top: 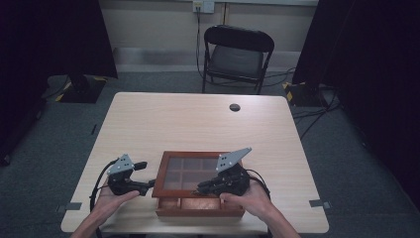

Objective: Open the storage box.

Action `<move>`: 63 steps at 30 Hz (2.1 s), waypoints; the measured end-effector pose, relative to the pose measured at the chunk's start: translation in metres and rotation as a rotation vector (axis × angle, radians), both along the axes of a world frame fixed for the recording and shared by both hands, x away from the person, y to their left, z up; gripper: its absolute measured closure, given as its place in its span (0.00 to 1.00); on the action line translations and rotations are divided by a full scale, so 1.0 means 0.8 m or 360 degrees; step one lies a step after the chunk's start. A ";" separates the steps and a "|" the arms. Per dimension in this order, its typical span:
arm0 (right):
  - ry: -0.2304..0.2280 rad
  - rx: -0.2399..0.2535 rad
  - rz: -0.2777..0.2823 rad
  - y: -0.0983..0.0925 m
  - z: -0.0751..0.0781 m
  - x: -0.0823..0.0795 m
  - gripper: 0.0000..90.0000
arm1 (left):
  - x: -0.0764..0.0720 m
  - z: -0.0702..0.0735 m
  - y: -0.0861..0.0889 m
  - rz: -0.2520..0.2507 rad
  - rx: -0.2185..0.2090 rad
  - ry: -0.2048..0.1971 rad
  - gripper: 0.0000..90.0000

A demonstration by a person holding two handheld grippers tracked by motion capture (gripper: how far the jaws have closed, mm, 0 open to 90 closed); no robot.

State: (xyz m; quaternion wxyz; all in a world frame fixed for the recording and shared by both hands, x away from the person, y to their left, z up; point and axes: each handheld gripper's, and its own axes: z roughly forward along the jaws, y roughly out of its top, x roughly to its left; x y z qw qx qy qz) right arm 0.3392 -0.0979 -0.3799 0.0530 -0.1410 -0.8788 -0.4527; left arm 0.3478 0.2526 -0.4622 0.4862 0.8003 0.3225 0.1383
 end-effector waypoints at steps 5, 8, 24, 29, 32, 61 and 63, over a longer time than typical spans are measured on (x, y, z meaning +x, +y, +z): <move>-0.0005 0.0005 0.0008 0.000 0.009 0.005 0.92 | -0.002 0.003 -0.006 -0.0019 -0.0015 -0.0017 0.18; -0.0007 0.0013 0.0003 -0.001 0.013 0.008 0.92 | -0.003 0.004 -0.007 -0.0024 -0.0039 -0.0027 0.18; 0.0055 0.0004 -0.0021 -0.002 0.004 0.010 0.81 | -0.003 0.005 -0.011 -0.0022 -0.0032 -0.0047 0.18; 0.0025 0.0024 -0.0088 -0.006 0.006 0.008 0.58 | -0.003 0.005 -0.011 -0.0019 -0.0044 -0.0055 0.18; 0.0009 0.0046 -0.0132 -0.015 0.007 0.006 0.50 | -0.003 0.005 -0.011 -0.0020 -0.0052 -0.0058 0.19; -0.0270 0.0171 -0.0411 -0.104 -0.023 -0.019 0.22 | 0.002 0.019 -0.014 0.0003 -0.0168 -0.0088 0.21; -0.0280 0.0178 -0.0408 -0.104 -0.023 -0.018 0.21 | 0.002 0.020 -0.015 -0.0008 -0.0148 -0.0107 0.21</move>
